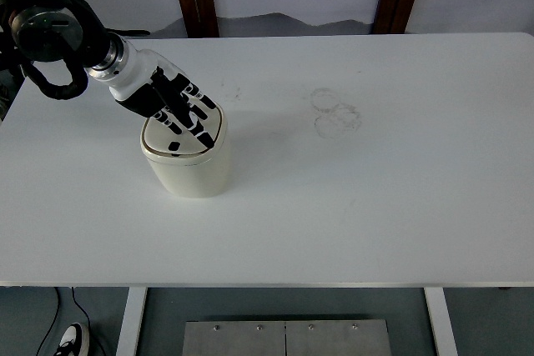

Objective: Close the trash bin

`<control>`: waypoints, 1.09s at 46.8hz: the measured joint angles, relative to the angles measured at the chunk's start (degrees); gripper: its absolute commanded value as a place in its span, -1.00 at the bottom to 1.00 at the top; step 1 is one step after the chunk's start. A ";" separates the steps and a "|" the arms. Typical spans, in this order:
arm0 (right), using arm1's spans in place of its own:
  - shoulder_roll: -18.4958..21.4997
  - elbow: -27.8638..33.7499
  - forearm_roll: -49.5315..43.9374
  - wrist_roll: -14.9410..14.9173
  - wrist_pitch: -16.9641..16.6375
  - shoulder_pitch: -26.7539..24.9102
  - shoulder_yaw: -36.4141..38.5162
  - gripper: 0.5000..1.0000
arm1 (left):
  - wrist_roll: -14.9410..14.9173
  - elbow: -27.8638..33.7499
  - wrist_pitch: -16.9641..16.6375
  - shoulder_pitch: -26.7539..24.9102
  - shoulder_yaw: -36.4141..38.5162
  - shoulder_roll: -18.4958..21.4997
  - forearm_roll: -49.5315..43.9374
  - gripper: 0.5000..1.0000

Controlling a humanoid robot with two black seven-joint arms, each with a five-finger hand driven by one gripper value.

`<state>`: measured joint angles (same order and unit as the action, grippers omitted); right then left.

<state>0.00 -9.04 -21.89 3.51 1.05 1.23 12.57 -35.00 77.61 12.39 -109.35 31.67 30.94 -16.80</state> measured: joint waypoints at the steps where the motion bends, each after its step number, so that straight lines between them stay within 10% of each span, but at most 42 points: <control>1: 0.00 0.00 0.00 0.00 0.00 0.00 0.00 0.98 | 0.00 0.00 0.00 0.00 -0.01 0.00 0.00 1.00; 51: 0.00 0.02 0.00 0.00 0.00 0.00 0.00 0.98 | 0.03 -0.03 -0.99 1.06 0.04 -0.48 0.01 1.00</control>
<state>0.00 -9.02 -21.88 3.51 1.05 1.23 12.57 -34.97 77.59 11.40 -108.29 31.71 30.45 -16.79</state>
